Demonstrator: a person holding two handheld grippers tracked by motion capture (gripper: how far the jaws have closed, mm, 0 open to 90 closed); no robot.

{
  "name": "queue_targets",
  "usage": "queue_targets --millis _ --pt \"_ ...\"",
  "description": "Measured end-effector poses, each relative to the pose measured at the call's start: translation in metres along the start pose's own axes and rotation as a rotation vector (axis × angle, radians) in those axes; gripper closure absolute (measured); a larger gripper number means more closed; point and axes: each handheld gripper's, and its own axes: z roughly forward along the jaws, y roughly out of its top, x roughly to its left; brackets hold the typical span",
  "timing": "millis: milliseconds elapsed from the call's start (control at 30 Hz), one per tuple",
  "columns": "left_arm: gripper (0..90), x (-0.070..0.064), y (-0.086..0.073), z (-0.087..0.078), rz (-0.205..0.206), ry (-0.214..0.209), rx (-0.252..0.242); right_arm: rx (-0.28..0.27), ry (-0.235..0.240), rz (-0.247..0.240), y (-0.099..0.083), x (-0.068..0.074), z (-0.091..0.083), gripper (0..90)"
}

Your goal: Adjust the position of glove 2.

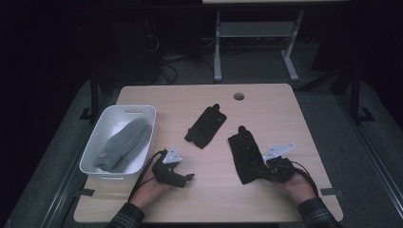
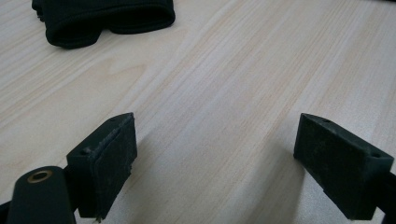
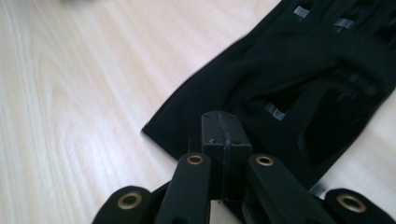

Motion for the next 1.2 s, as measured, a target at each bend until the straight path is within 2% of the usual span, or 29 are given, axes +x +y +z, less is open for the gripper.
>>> queue_targets --millis 167,267,500,600,667,767,1033,1200 --pt "12.3 0.000 0.000 0.000 -0.001 0.000 0.003 -0.039 -0.039 0.003 0.015 -0.017 0.002 90.0" --pt "12.3 0.000 0.000 0.000 -0.001 0.000 0.002 -0.060 -0.065 0.029 0.023 -0.031 0.004 90.0" --pt "12.3 0.000 0.000 0.000 -0.003 0.000 0.005 -0.046 -0.110 0.071 0.030 -0.056 0.017 90.0" --pt "12.3 0.000 0.000 0.000 -0.004 0.000 0.004 -0.056 -0.128 0.092 0.033 -0.064 0.021 90.0" --pt "12.3 0.000 0.000 0.000 -0.004 0.000 0.004 -0.053 -0.122 0.105 0.034 -0.068 0.026 90.0" --pt "12.3 0.000 0.000 0.000 -0.003 0.000 0.004 -0.010 -0.128 0.100 0.033 -0.069 0.034 90.0" --pt "12.3 0.000 0.000 0.000 -0.003 0.000 0.003 0.001 -0.113 0.089 0.026 -0.062 0.029 90.0" --pt "12.3 0.000 0.000 0.000 -0.003 0.000 0.004 0.013 -0.100 0.054 0.017 -0.050 0.021 90.0"
